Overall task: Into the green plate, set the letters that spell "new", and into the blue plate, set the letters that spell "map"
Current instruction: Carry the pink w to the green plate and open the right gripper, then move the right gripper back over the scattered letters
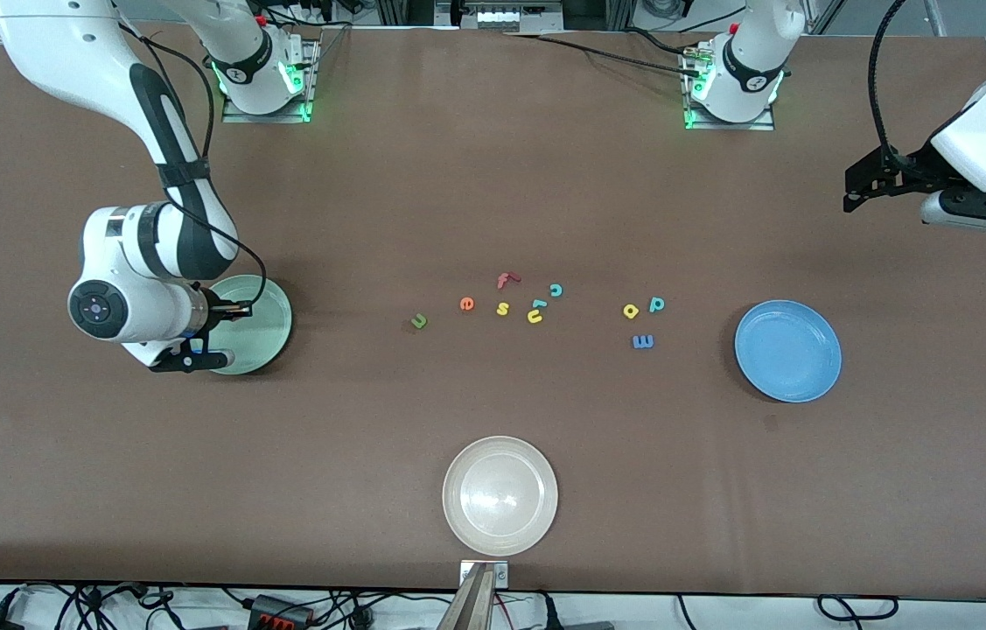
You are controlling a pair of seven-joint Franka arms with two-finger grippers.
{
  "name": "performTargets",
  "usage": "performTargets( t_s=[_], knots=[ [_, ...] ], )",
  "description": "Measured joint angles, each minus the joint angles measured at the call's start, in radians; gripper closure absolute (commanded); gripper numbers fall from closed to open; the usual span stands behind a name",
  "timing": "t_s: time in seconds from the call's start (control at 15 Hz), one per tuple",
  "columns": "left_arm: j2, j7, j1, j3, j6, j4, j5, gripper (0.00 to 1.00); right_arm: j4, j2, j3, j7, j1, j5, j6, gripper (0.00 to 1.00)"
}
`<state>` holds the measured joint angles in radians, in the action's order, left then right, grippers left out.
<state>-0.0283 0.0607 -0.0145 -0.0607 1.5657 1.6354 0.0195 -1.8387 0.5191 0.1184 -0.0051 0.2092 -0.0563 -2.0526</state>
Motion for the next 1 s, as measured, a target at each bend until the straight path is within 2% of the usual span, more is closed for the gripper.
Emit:
performTargets(
  t_s=[0.13, 0.2, 0.27, 0.33, 0.53, 0.73, 1.0],
  knots=[
    [0.0, 0.0, 0.0, -0.001, 0.0, 0.0, 0.0, 0.0, 0.0, 0.026, 0.0, 0.0, -0.001, 0.003, -0.037, 0.9],
    [0.0, 0.0, 0.0, -0.002, 0.0, 0.0, 0.0, 0.0, 0.0, 0.037, 0.0, 0.0, -0.001, 0.003, -0.051, 0.76],
    [0.0, 0.0, 0.0, -0.002, 0.0, 0.0, 0.0, 0.0, 0.0, 0.048, 0.001, 0.001, -0.002, 0.003, -0.063, 0.25],
    [0.0, 0.0, 0.0, -0.003, 0.0, 0.0, 0.0, 0.0, 0.0, 0.057, 0.001, 0.002, -0.003, 0.003, -0.074, 0.0],
    [0.0, 0.0, 0.0, -0.004, 0.0, -0.001, 0.0, 0.0, 0.008, 0.06, 0.002, 0.004, -0.006, 0.003, -0.092, 0.0],
    [0.0, 0.0, 0.0, -0.004, 0.0, -0.001, 0.0, 0.0, 0.041, 0.016, 0.002, 0.004, -0.007, 0.002, -0.09, 0.0],
    [0.0, 0.001, 0.0, -0.004, -0.001, -0.001, 0.0, 0.0, 0.133, -0.023, 0.0, 0.003, 0.0, 0.002, 0.008, 0.0]
  ],
)
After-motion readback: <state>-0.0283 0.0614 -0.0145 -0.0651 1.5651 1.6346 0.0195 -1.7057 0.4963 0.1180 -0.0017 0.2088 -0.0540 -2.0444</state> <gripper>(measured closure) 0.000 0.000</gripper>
